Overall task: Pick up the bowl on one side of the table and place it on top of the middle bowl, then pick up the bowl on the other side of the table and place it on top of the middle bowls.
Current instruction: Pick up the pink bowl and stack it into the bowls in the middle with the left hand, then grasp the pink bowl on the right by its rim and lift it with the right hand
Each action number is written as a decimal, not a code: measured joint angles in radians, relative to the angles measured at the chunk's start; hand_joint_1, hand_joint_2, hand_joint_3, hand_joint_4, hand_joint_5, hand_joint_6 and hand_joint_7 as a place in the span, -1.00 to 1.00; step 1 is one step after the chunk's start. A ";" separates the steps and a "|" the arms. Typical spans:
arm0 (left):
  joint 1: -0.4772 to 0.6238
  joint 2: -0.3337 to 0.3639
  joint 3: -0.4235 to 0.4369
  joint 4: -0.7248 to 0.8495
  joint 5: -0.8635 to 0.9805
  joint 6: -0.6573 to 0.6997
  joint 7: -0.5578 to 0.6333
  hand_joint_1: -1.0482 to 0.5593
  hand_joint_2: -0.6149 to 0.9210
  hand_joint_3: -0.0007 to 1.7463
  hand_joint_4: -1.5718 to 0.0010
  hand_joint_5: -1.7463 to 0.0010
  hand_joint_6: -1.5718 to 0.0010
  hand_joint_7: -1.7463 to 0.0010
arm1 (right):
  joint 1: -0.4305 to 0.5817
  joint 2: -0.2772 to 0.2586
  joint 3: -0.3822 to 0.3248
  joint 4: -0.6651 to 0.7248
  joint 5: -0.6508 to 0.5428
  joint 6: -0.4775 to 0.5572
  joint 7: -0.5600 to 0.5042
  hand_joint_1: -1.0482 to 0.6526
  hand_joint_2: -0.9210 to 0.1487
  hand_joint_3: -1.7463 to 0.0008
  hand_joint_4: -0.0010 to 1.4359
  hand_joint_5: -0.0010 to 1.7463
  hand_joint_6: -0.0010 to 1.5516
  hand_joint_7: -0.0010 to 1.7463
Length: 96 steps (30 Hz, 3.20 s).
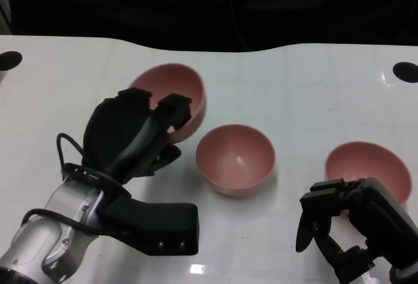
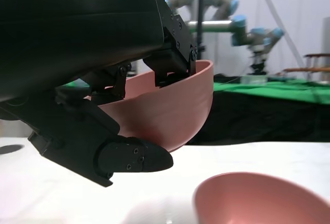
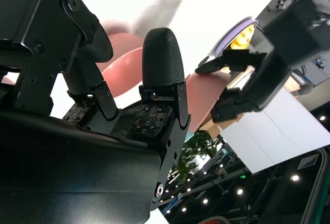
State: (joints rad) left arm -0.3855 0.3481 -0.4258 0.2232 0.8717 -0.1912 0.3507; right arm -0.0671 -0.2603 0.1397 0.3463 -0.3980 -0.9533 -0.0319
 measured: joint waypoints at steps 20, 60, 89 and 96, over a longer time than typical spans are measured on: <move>-0.205 -0.069 -0.122 0.189 0.005 -0.174 -0.186 -0.07 0.73 -0.38 -0.09 -0.81 -0.26 0.03 | 0.008 0.000 0.011 -0.019 -0.018 0.012 -0.010 0.52 0.85 -1.00 0.50 0.81 0.38 0.33; 0.051 0.040 0.013 -0.054 -0.175 -0.237 -0.283 -0.45 1.00 -0.65 0.90 0.22 0.54 0.91 | 0.011 -0.003 0.015 -0.039 -0.016 0.028 -0.011 0.54 0.83 -0.97 0.51 0.74 0.40 0.30; 0.435 -0.055 0.215 -0.348 -0.641 -0.264 -0.435 0.02 1.00 -0.74 0.52 -0.46 0.44 0.04 | 0.014 -0.004 0.018 -0.050 -0.015 0.040 -0.010 0.53 0.83 -0.99 0.48 0.81 0.38 0.33; 0.613 -0.132 0.275 -0.314 -0.890 -0.227 -0.500 0.25 0.26 0.76 -0.12 -0.99 -0.01 -0.85 | 0.012 -0.003 0.015 -0.050 0.001 0.040 -0.011 0.49 0.63 -0.80 0.41 0.73 0.26 0.22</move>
State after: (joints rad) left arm 0.2276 0.2165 -0.1508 -0.0912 -0.0180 -0.4183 -0.1493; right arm -0.0547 -0.2631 0.1545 0.2968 -0.3969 -0.9130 -0.0430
